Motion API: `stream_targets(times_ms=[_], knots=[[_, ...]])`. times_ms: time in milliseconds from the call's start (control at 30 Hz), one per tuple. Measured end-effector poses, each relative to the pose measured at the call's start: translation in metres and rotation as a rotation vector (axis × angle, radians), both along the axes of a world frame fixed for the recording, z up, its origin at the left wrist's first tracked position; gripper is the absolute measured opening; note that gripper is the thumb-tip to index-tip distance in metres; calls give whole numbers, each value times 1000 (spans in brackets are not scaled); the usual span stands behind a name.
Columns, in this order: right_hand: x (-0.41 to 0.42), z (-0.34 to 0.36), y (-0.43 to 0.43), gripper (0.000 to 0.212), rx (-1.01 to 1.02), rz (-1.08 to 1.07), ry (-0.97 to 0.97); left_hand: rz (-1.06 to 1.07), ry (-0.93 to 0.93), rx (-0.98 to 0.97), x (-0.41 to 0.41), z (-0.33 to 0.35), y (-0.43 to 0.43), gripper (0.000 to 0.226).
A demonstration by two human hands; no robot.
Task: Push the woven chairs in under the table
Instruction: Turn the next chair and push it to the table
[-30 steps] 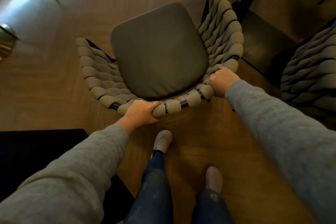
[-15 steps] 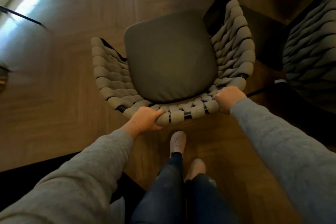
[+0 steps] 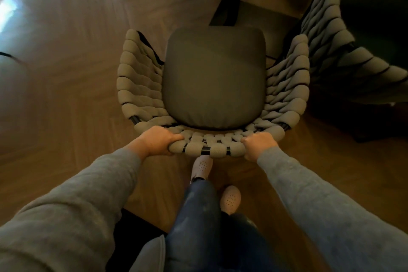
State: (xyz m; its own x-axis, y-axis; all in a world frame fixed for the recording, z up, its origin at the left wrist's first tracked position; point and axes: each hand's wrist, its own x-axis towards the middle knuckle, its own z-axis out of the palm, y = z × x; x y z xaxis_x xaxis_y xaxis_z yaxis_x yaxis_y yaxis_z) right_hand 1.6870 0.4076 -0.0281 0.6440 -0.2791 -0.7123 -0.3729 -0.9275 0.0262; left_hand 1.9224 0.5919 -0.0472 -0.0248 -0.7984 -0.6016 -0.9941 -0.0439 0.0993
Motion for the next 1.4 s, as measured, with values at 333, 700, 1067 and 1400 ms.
stream_targets(times_ms=[333,700,1067,1400], knots=[[52,-1,-43,31,-36,-176,-79,-74,-70,18,65,13,-82,40],[121,1,-81,32,-73,-392,-98,-172,-58,19,149,17,-159,43],[156,1,-111,77,198,-427,9,-106,16,80,199,3,-180,71],[117,-17,-96,97,-106,-1845,-773,1111,-76,-482,175,1,-179,72]])
